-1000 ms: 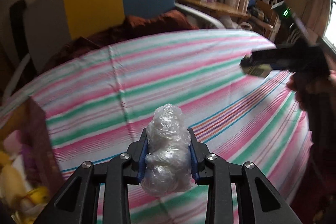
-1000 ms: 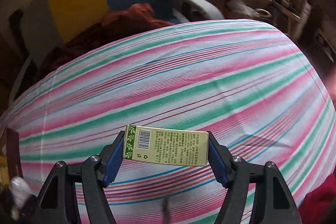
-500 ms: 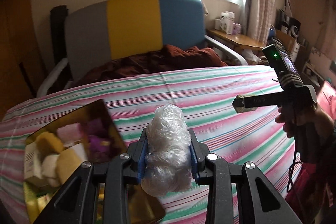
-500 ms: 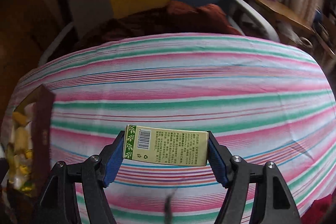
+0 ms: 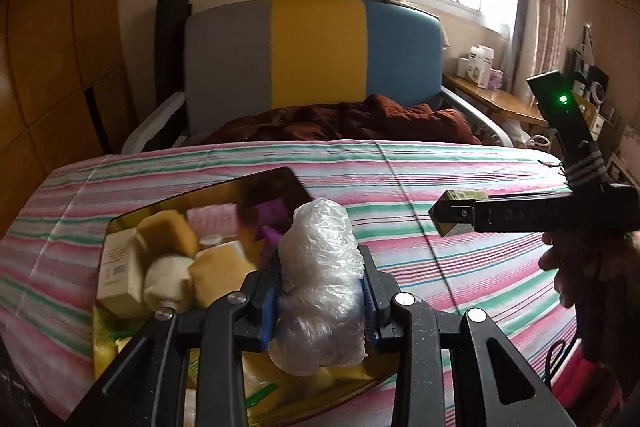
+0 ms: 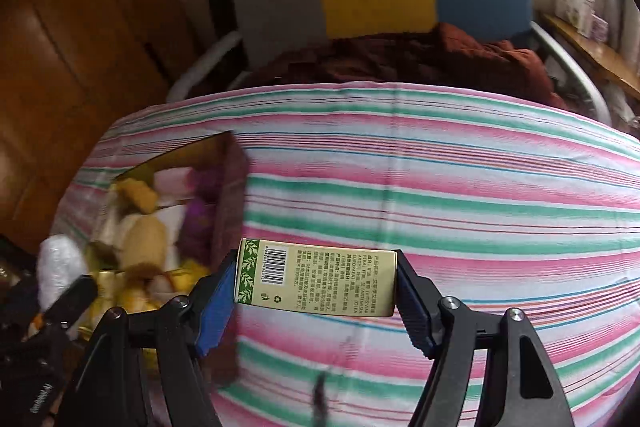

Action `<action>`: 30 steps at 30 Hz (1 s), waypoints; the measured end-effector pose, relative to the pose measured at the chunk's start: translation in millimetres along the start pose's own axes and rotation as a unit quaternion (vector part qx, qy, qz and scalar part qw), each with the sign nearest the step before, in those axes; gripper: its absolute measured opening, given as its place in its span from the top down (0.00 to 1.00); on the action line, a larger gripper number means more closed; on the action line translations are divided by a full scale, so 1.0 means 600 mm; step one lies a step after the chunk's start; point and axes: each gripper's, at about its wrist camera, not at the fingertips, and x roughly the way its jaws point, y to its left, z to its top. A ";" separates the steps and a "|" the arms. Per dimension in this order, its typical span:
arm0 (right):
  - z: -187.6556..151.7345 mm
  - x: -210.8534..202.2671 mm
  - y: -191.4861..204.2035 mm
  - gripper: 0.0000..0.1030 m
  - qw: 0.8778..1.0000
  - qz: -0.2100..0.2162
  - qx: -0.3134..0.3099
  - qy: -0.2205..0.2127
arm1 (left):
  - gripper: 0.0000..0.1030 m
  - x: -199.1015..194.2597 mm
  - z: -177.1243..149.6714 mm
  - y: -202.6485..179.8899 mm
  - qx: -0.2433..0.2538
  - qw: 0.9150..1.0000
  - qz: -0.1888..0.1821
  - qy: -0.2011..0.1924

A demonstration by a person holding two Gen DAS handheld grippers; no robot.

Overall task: Organize objects
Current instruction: 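Carry the wrapped ball and green box into the gold tray and release both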

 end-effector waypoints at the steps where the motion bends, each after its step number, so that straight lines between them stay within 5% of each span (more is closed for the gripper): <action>1: -0.001 0.004 0.011 0.29 1.000 0.007 -0.002 0.000 | 0.67 -0.003 -0.004 0.007 -0.003 1.000 0.003 -0.001; 11: -0.001 0.024 0.132 0.29 0.997 0.065 -0.037 0.007 | 0.67 -0.017 -0.047 0.103 -0.062 0.997 0.032 0.013; 21: 0.028 0.064 0.204 0.27 0.993 0.105 -0.042 0.025 | 0.66 -0.001 -0.067 0.213 -0.161 0.986 0.031 0.037; 25: 0.039 0.080 0.202 0.18 0.994 0.104 -0.015 0.027 | 0.42 0.013 -0.053 0.212 -0.164 0.986 0.026 0.032; 30: 0.035 0.082 0.196 0.16 0.994 0.107 -0.012 0.027 | 0.26 0.015 -0.053 0.210 -0.164 0.985 0.028 0.033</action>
